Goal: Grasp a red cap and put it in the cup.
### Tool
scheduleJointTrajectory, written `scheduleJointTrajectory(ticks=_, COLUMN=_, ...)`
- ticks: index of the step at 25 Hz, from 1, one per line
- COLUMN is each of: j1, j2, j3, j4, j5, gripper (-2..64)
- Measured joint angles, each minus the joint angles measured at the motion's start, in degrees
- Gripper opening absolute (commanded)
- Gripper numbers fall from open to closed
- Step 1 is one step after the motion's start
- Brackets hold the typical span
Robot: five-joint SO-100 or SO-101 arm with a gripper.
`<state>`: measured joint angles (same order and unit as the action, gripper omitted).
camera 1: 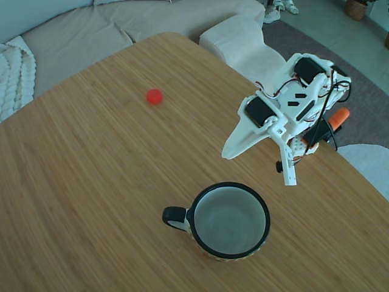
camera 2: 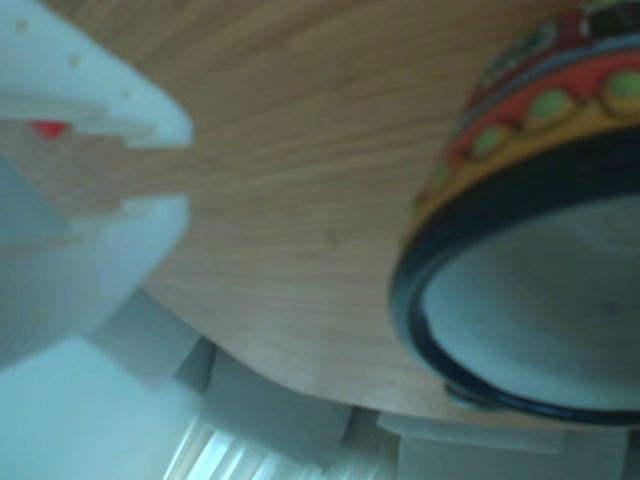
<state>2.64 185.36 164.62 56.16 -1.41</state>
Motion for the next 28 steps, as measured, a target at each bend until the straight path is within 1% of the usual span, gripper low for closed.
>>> scheduleJointTrajectory(ticks=1, j1=0.0, j2=0.0, j3=0.0, j4=0.0, j5=0.1, gripper=1.6)
scheduleJointTrajectory(ticks=3, j1=0.0, j2=0.0, j3=0.0, j4=0.0, j5=2.7, gripper=1.6)
scheduleJointTrajectory(ticks=6, j1=0.0, j2=0.0, j3=0.0, j4=0.0, j5=3.4, gripper=1.6)
scheduleJointTrajectory(ticks=24, j1=0.0, j2=0.0, j3=0.0, j4=0.0, j5=3.4, gripper=2.4)
scheduleJointTrajectory(ticks=28, j1=1.8, j2=0.0, j3=0.0, j4=0.0, j5=3.4, gripper=2.4)
